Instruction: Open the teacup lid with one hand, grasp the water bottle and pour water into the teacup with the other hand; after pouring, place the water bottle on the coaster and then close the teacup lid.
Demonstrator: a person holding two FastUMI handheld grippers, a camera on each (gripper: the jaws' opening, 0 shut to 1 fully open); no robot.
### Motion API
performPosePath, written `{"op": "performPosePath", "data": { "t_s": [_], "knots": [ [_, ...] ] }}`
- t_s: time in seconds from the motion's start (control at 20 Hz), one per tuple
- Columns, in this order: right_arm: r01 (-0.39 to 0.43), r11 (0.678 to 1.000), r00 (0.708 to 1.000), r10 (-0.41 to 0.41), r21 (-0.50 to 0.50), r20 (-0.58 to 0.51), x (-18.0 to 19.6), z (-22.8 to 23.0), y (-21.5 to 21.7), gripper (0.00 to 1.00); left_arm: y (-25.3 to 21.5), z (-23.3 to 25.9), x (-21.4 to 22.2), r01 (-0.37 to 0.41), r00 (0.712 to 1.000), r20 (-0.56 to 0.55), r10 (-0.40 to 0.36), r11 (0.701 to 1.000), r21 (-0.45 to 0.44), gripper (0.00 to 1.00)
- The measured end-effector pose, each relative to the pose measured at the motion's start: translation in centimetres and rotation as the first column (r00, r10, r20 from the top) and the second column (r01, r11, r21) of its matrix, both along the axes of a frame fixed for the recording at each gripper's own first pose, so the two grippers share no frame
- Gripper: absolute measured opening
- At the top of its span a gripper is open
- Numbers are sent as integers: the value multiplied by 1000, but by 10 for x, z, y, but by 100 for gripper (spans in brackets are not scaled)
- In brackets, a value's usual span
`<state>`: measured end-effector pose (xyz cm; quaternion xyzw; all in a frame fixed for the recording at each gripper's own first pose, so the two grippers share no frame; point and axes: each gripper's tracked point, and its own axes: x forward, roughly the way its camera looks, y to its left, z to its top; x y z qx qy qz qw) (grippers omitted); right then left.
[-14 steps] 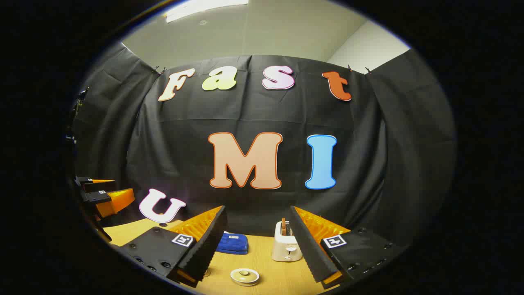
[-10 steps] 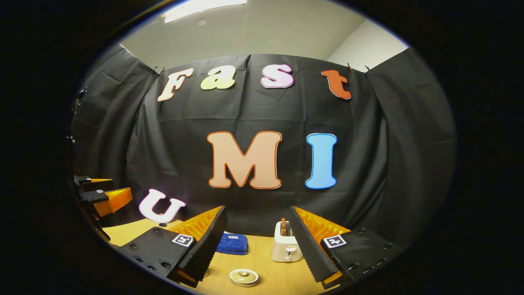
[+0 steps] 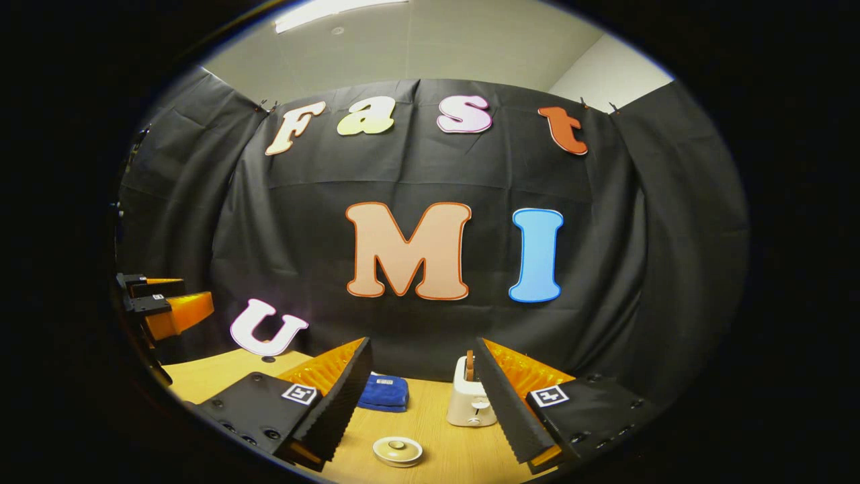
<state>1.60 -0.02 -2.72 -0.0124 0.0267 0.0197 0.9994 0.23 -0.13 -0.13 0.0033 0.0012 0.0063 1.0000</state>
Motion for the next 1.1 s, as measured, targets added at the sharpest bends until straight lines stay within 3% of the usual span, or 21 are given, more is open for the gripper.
{"op": "performPosePath", "data": {
  "t_s": [0.25,0.6,0.95,1.0,1.1],
  "knots": [
    [-17,1000,998,17,0,-64,7,-24,2,98,1,0,-2,-10,1000,4,10,1000,-5,92],
    [-116,991,975,102,-61,-196,20,-87,20,98,9,-2,-5,-30,1000,6,30,999,-12,95],
    [-180,983,902,150,-37,-405,26,-174,28,99,27,1,-17,-82,997,9,81,997,14,94],
    [-183,983,895,151,-36,-420,29,-183,27,94,30,2,-18,-89,996,11,89,996,19,94],
    [-187,981,882,147,-47,-447,32,-199,27,99,36,0,-22,-103,995,8,103,994,27,92]
  ]
}}
